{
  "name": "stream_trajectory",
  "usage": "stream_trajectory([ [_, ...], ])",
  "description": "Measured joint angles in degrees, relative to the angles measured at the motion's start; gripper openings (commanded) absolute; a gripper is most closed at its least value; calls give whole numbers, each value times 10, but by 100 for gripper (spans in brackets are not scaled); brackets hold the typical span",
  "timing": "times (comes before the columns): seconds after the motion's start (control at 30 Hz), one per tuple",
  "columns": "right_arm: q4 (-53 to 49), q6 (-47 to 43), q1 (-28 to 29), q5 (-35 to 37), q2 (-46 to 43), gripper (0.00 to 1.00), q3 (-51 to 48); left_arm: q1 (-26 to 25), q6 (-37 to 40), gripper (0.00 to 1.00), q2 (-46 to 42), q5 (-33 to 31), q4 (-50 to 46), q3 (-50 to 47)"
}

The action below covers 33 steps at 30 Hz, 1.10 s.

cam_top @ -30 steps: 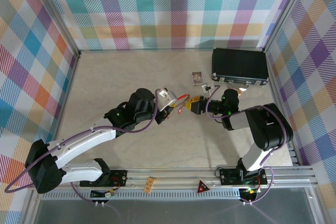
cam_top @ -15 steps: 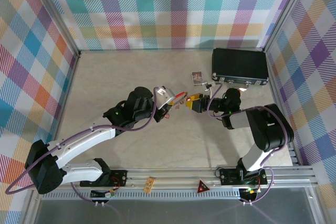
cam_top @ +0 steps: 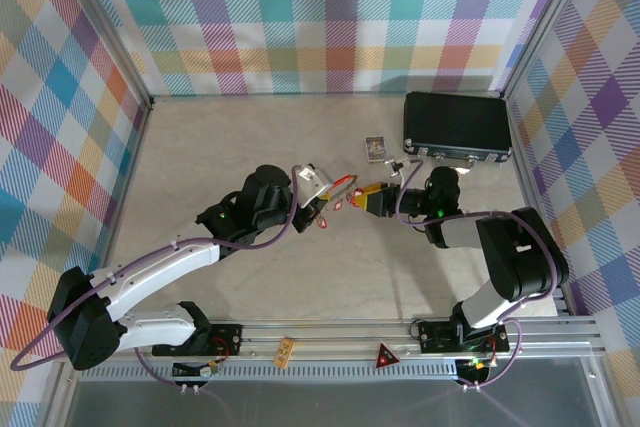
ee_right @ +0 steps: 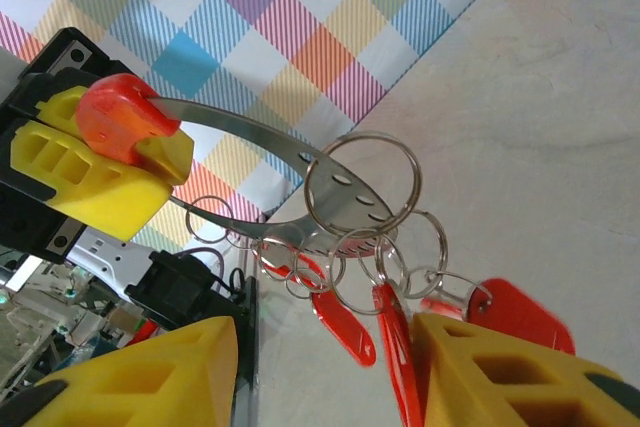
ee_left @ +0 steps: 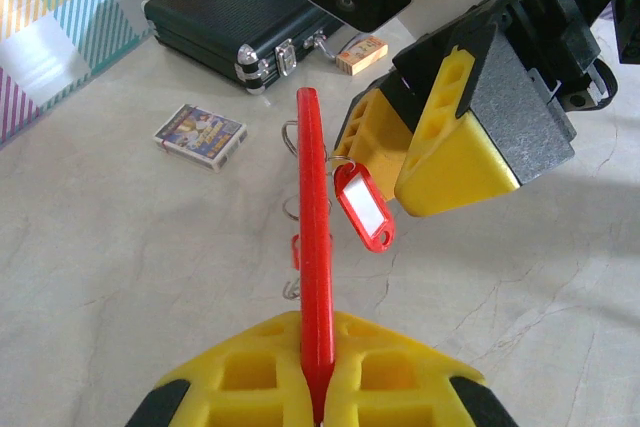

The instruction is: Put the keys on the keyring

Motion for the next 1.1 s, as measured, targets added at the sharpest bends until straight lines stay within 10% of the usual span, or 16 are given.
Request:
stream_trajectory([
  [0.6,-39,-20,5,16,-7,0,0,3,-2,0,0,0,2,0],
  [1.1,-311,-80,5,35,-134,0,64,23,-34,0,-1,7,47,-26],
])
